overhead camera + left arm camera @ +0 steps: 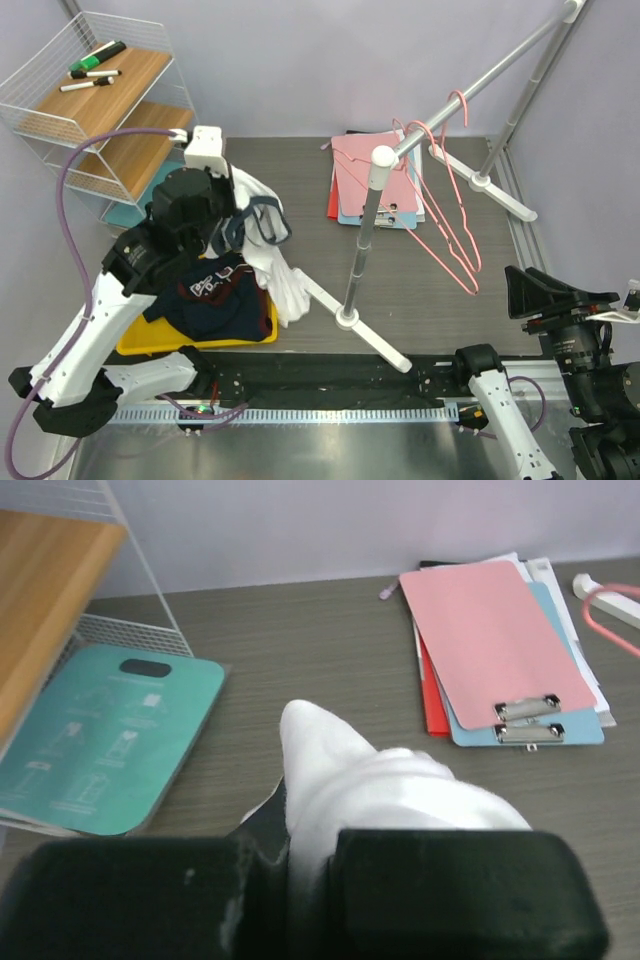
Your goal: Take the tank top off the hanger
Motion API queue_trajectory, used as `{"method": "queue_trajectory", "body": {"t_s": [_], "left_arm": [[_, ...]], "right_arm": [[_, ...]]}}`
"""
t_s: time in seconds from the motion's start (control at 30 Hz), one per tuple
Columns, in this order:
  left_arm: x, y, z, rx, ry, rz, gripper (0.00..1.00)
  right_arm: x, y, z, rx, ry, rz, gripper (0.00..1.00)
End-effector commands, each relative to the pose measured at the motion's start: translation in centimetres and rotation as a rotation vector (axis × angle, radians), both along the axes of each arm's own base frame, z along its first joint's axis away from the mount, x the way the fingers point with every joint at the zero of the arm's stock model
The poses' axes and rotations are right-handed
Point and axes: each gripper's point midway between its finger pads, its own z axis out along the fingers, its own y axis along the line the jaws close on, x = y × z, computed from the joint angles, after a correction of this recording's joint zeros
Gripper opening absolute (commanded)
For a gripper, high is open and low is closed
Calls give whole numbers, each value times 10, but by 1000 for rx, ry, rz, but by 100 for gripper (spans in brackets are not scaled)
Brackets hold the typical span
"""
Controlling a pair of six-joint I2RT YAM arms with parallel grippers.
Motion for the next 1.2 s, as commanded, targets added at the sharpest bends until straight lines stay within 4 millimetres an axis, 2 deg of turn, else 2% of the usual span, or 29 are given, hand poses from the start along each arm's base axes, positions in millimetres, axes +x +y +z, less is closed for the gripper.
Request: {"method": "queue_trajectory", "body": {"t_s": [0.0,0.23,0.5,0.67,0.87,1.17], "left_arm": [[-1,22,61,-55,-110,35,0],[-21,57,96,-57,-190,118,0],[-53,95,114,-40,-230,176,0],[-65,107,120,-10,-233,175,0],[-81,117,138,-29,-262,158,0],[-92,128,134,-25,-257,168,0]], "right_arm": [[5,0,12,-25,-40,-1,51],[22,13,-2,-45,13,58,50],[38,27,-5,-48,30,120,51],[45,33,-6,-31,24,141,51],[52,38,-12,-9,35,161,51],[58,41,-15,-2,44,174,51]]}}
